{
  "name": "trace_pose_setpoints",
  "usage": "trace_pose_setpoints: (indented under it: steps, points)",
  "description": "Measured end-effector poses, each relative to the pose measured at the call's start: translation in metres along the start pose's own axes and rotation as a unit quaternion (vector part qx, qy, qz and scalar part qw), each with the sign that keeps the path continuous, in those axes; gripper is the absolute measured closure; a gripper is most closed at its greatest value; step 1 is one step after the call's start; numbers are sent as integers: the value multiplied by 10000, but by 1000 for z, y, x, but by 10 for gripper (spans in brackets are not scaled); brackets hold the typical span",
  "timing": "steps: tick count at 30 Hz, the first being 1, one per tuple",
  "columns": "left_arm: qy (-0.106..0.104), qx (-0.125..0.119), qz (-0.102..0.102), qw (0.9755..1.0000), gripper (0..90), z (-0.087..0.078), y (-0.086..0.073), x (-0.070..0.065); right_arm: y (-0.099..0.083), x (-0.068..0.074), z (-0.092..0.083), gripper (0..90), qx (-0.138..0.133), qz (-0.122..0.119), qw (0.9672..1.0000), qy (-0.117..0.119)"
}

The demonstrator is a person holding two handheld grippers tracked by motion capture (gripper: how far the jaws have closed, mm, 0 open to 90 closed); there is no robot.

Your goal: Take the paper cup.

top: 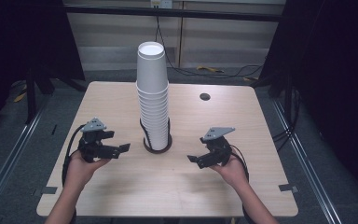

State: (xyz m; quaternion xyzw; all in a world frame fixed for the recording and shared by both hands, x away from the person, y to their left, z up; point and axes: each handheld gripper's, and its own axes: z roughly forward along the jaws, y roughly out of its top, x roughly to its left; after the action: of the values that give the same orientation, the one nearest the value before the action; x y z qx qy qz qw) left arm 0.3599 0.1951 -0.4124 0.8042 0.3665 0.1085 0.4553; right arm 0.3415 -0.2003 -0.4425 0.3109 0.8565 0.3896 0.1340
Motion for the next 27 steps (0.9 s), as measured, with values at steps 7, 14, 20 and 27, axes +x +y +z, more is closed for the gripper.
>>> trace_pose_setpoints:
  steps: [7, 14, 20, 27]
  points:
    - [30, -30, 114, 9999, 141, -15, 36, 0, 30, -7, -8, 122, -220, 220, 9994, 147]
    - [-102, -140, 273, 9995, 147, -27, 67, -5, 59, -12, -19, 132, -507, 279, 9983, 100]
    - [-178, -182, 425, 9988, 153, -32, 90, -12, 80, -11, -24, 133, -479, 134, 9988, 32]
    - [-160, -154, 510, 9984, 154, -35, 109, -17, 98, -6, -28, 133, -582, 33, 9983, 54]
